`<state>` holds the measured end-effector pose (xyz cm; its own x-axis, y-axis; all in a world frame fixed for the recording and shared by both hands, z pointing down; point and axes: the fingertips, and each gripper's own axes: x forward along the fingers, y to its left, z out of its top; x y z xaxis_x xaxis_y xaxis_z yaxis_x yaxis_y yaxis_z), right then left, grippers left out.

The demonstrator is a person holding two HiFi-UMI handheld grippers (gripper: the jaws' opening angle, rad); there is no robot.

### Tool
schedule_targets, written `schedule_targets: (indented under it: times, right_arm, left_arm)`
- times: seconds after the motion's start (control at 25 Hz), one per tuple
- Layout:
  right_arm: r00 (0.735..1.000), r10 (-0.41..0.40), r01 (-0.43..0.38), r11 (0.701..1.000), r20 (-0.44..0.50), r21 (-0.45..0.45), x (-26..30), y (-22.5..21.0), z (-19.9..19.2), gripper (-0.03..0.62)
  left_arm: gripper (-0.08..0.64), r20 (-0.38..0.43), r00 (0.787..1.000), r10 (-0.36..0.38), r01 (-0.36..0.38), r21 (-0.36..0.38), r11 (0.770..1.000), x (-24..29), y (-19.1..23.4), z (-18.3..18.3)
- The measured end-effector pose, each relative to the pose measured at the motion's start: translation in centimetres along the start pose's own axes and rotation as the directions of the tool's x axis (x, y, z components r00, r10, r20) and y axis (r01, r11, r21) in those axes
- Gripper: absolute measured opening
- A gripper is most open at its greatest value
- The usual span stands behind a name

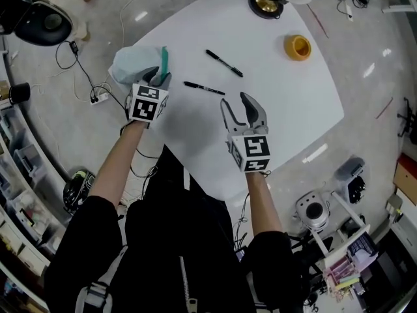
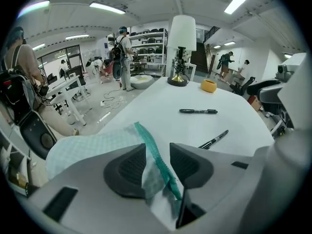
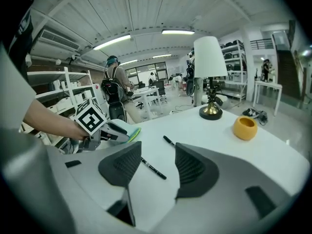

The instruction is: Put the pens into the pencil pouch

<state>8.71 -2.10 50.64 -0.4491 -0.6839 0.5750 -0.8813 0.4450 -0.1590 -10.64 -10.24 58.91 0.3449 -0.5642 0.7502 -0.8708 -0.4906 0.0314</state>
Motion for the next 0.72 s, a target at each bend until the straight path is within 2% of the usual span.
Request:
schedule_targets:
  times: [0.08,0.24,0.72]
  right_arm:
    - [1.0,0.001,-0.001,1.0,-0.009,0.0,0.1,-0.1,-0.2,0.218]
    - [1.0,0.005,-0.005,1.0,-0.02,0.005,0.4,-0.1,-0.4,0.218]
    - [0.999,0.017,-0.018,1.0,-0.041,-0.016,0.8,0.5,-0.8,0.221]
  left_arm:
    - [0.168,-0.017,1.0,0.02,-0.02,0.012,1.0,0.6,0.3,-0.4]
    - [0.102,-0.031,0.998,0.049,-0.048,0.028,0.998,1.1,0.7,-1.0]
    - [0.051,0.014,1.0,0.026,-0.026,-0.004,1.0,-0.5,0.6,-0.3]
